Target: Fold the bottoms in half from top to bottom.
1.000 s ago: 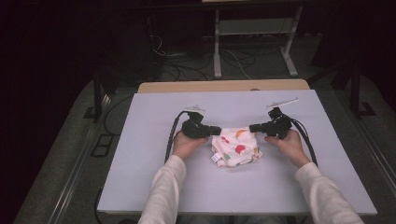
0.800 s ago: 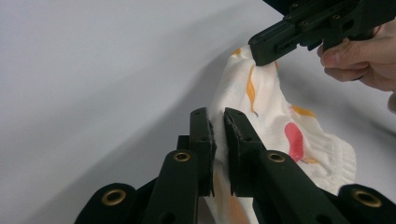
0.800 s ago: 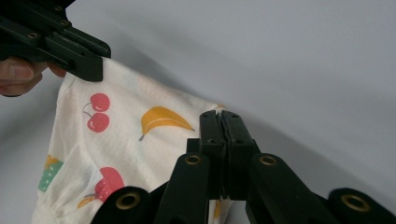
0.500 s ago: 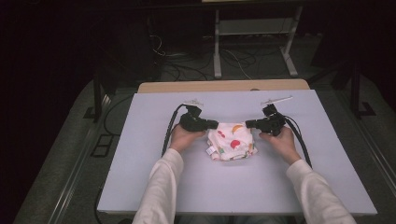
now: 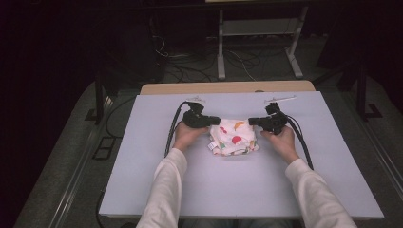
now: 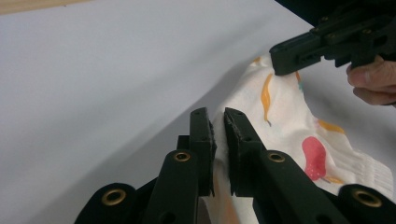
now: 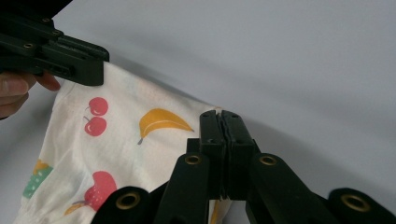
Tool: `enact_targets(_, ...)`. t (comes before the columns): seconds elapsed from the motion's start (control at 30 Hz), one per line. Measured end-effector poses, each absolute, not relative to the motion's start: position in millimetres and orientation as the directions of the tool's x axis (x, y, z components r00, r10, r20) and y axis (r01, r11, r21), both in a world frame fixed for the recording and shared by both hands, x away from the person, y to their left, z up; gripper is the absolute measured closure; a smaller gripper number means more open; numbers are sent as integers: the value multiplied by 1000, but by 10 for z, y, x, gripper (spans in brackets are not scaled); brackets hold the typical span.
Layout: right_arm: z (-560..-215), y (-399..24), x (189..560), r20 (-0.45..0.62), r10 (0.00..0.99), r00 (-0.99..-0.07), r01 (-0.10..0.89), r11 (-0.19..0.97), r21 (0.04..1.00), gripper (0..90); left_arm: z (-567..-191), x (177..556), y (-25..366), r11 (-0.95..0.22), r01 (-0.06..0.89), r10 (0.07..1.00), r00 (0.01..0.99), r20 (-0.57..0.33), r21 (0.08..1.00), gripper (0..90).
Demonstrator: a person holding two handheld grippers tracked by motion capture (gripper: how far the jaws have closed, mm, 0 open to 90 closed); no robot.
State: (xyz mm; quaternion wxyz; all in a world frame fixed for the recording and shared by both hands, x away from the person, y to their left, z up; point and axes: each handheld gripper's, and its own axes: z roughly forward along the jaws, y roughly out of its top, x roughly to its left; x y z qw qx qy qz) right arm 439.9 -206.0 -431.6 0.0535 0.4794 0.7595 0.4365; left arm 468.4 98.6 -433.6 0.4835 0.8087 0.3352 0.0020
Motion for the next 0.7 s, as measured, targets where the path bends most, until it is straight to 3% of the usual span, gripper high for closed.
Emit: enact_targets(0.7, -4366, -1965, 4501, 323, 801, -504, 683, 141, 717, 868, -4470, 4796, 1012, -261, 533, 587, 750, -306, 805, 805)
